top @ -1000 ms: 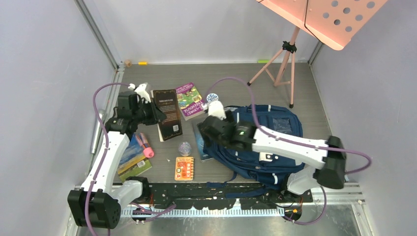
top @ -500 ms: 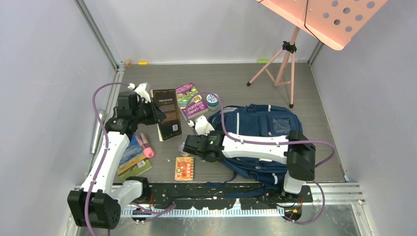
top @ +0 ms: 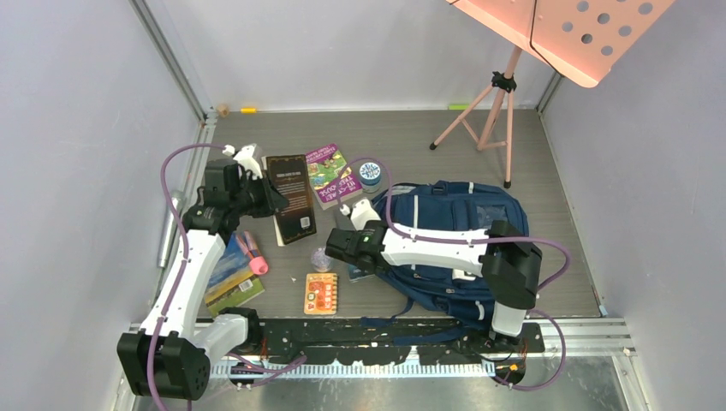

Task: Pack the student bag
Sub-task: Place the book in the student bag.

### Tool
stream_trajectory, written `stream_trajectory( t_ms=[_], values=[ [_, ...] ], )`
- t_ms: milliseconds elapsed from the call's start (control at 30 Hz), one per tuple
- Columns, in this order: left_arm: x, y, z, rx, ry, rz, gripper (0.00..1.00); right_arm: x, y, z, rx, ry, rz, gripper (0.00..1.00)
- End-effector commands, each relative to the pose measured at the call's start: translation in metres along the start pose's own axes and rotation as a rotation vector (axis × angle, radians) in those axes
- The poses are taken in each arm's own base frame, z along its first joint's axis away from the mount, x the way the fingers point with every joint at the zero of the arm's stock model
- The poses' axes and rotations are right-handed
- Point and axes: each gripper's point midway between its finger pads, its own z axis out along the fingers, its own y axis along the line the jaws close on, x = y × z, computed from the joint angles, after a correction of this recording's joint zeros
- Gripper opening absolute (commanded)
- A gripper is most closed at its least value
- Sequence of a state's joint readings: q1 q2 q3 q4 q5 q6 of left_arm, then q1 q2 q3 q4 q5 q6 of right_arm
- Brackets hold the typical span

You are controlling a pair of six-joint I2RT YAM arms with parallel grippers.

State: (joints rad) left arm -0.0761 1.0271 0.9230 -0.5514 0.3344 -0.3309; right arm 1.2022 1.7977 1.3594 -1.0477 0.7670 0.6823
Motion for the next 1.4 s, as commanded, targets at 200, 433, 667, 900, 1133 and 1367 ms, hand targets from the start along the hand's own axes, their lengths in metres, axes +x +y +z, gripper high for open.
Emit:
stream_trajectory(
  t_ms=[200,433,667,900,1133,1367],
  values=[
    [-0.023,-0.037,-0.01,0.188,-0.082,0.093,0.0,-0.017,-0.023,-0.015,-0.077,-0.043,0.143,0.22],
    [-0.017,-0.095,-0.022,0.411,-0.007,0.041,0.0,-0.043,-0.044,-0.05,-0.204,-0.184,0.299,0.01],
    [-0.003,-0.152,-0.016,0.583,0.057,-0.096,0.0,-0.06,-0.077,-0.077,-0.273,-0.369,0.479,0.0],
    [0.029,-0.176,0.014,0.642,0.133,-0.234,0.0,-0.072,-0.1,-0.099,-0.362,-0.52,0.636,0.0],
    [0.072,-0.206,0.051,0.624,0.24,-0.29,0.0,-0.085,-0.109,-0.112,-0.387,-0.59,0.675,0.0],
    [0.077,-0.234,0.077,0.672,0.217,-0.391,0.0,-0.091,-0.1,-0.11,-0.387,-0.587,0.652,0.0]
  ],
)
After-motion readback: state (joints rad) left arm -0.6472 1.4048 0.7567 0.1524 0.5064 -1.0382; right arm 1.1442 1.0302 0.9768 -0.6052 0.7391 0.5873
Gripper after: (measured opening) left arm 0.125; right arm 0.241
